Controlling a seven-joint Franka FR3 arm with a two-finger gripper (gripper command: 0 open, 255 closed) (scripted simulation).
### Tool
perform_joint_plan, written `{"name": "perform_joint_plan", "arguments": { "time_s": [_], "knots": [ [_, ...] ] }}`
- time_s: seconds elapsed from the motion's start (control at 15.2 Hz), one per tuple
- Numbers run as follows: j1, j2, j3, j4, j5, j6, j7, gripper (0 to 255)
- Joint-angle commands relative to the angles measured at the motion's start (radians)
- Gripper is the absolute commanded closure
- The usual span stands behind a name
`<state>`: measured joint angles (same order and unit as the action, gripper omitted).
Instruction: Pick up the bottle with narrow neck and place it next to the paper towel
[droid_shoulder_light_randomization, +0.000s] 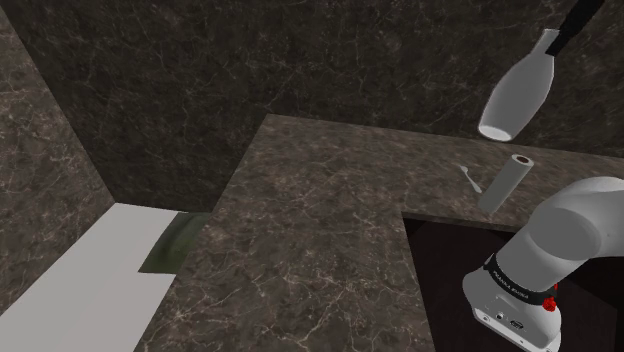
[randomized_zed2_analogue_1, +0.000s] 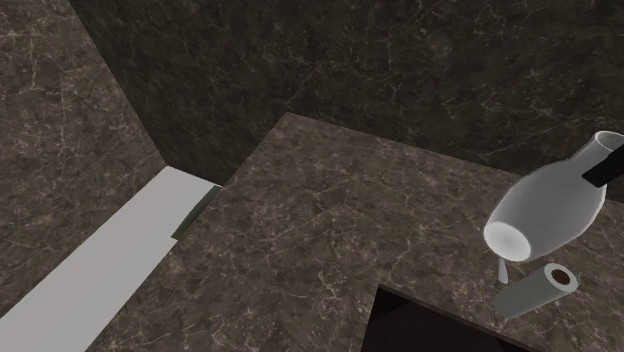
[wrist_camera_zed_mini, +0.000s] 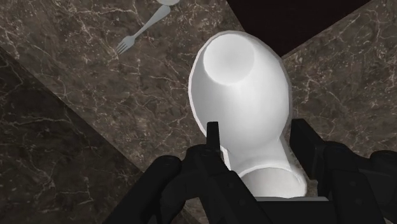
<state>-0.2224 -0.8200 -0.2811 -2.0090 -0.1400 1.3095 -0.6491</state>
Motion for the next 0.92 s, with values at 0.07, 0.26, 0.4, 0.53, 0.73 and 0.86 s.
{"name": "perform_joint_plan", "arguments": {
  "time_s": [0.07,0.26,0.4,0.53,0.73,0.86],
  "knots": [
    [-0.005,-0.030,-0.001,-0.067,-0.005,0.038,0.003,255],
    [-0.010,-0.053,-0.004,-0.123,-0.011,0.071,0.004,255],
    [-0.013,-0.068,-0.007,-0.160,-0.015,0.093,0.005,255],
    [-0.016,-0.082,-0.010,-0.196,-0.019,0.114,0.005,255],
    [-0.021,-0.103,-0.014,-0.249,-0.025,0.147,0.006,255],
    [-0.025,-0.116,-0.018,-0.283,-0.030,0.168,0.006,255]
  ]
}}
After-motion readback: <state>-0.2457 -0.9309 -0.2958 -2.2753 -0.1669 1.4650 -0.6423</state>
